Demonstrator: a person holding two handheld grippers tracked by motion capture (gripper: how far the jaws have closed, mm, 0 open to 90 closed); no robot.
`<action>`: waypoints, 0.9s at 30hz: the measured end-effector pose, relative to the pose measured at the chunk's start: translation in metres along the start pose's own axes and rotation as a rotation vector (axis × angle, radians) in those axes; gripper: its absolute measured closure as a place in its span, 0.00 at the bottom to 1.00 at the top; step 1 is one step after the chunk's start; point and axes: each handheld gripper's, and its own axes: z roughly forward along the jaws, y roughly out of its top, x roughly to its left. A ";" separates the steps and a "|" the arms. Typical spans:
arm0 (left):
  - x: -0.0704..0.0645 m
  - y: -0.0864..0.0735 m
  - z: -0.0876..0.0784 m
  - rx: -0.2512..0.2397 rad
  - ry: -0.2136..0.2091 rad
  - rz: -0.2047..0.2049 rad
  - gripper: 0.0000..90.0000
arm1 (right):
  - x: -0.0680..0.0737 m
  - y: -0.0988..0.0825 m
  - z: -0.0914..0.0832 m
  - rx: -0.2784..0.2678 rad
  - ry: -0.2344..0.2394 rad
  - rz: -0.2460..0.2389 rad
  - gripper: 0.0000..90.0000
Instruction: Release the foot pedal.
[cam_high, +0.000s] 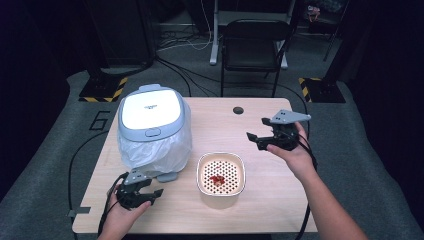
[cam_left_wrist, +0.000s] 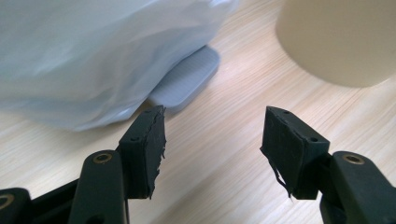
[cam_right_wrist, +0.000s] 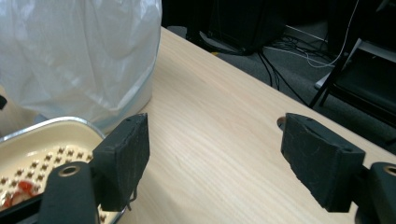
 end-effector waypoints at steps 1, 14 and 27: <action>0.000 -0.003 -0.001 0.005 -0.006 -0.059 0.44 | 0.000 -0.005 0.000 0.004 -0.008 -0.005 0.27; 0.024 -0.029 -0.006 -0.015 0.027 -0.114 0.43 | 0.006 -0.068 -0.002 0.059 -0.070 0.077 0.29; 0.032 -0.038 -0.003 -0.028 0.057 -0.130 0.42 | 0.003 -0.137 -0.003 0.124 -0.155 0.201 0.28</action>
